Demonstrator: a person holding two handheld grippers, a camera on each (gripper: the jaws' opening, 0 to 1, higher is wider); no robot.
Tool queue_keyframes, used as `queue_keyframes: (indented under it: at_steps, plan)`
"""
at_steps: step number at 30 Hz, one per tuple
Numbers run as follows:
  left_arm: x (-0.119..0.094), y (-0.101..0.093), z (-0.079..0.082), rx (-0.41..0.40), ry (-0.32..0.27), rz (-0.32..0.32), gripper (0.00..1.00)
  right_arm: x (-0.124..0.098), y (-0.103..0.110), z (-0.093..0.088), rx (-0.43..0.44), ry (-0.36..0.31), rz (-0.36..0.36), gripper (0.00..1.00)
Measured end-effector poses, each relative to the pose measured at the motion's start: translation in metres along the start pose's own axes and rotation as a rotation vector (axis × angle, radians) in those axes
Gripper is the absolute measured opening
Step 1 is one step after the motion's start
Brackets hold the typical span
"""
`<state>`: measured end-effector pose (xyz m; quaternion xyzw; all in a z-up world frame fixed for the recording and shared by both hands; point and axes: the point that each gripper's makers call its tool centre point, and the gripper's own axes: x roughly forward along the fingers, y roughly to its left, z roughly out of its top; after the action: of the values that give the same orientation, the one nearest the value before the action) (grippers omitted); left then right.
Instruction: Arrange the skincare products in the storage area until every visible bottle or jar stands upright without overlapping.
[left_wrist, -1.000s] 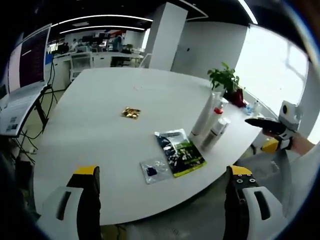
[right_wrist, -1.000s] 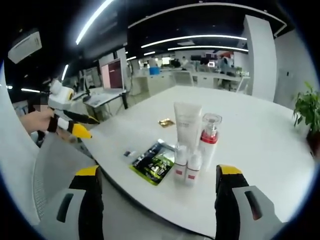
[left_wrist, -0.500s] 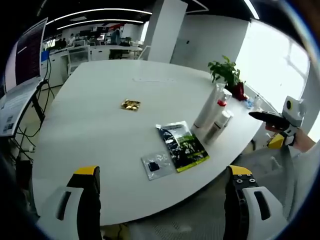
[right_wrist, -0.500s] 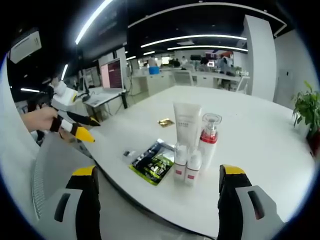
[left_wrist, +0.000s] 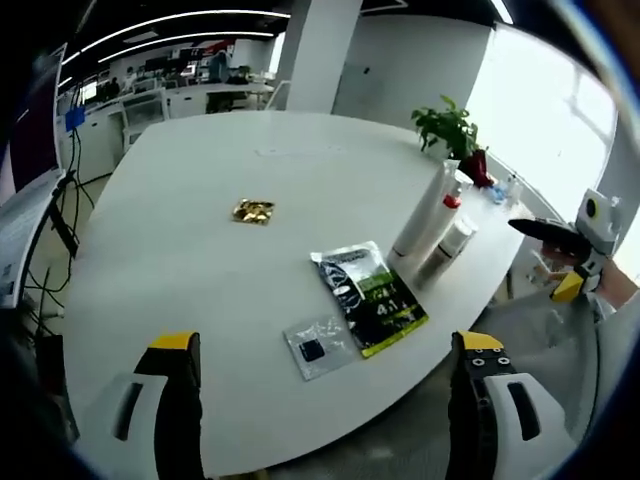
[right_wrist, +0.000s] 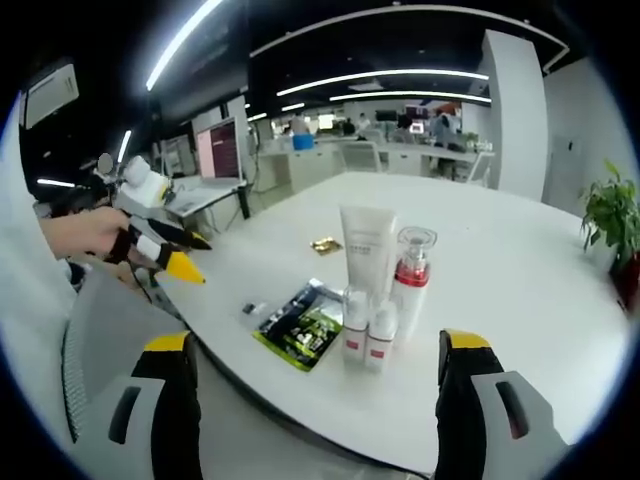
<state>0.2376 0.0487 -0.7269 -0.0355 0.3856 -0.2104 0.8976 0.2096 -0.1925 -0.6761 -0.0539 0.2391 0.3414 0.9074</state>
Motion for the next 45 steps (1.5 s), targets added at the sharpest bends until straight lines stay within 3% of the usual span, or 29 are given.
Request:
queue_keyframes:
  at_steps: [11,25,31,35,45]
  plan:
    - [0.025,0.017,0.007,0.004,0.048,0.002,0.98,0.001,-0.003,-0.003,0.022,0.013,-0.011,0.99]
    - [0.067,0.042,0.020,0.059,0.138,0.021,0.96,0.003,-0.001,-0.005,-0.041,0.041,-0.031,0.99]
    - [0.074,0.040,0.021,0.095,0.188,-0.001,0.97,0.006,0.005,-0.008,-0.096,0.065,-0.032,0.99]
    - [0.090,0.050,0.029,0.092,0.211,0.008,0.97,0.008,0.009,-0.009,-0.123,0.081,-0.030,0.99]
    - [0.118,0.057,0.043,0.103,0.251,0.017,0.96,0.006,0.001,-0.007,-0.076,0.064,-0.050,0.99]
